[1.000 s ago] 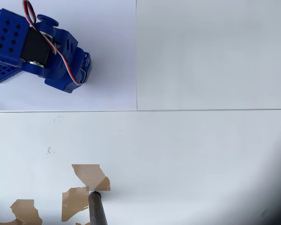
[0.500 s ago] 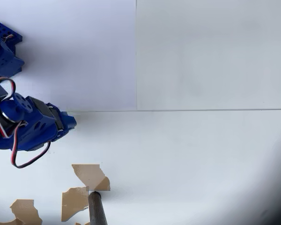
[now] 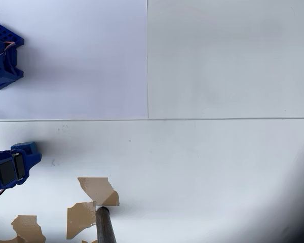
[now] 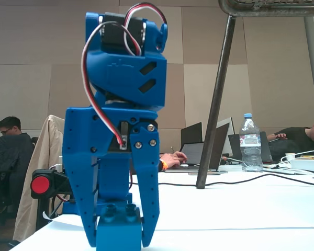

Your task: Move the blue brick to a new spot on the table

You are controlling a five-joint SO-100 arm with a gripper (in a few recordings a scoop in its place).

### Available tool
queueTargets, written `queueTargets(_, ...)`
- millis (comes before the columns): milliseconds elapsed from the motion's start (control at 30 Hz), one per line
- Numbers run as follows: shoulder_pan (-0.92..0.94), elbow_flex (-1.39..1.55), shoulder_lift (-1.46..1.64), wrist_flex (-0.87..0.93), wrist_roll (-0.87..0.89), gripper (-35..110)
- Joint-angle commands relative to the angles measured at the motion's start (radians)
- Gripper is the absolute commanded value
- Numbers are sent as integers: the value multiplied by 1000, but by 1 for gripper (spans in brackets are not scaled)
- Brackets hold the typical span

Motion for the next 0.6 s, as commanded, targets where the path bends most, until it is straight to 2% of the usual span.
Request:
queueTargets(0,37,-48,11,-18,-49,0)
queueTargets(167,63,8,14,-32,-94,2)
queueTargets(367,75,25,57,23,-175,25)
queueTargets(567,29,-117,34,143,-158,31)
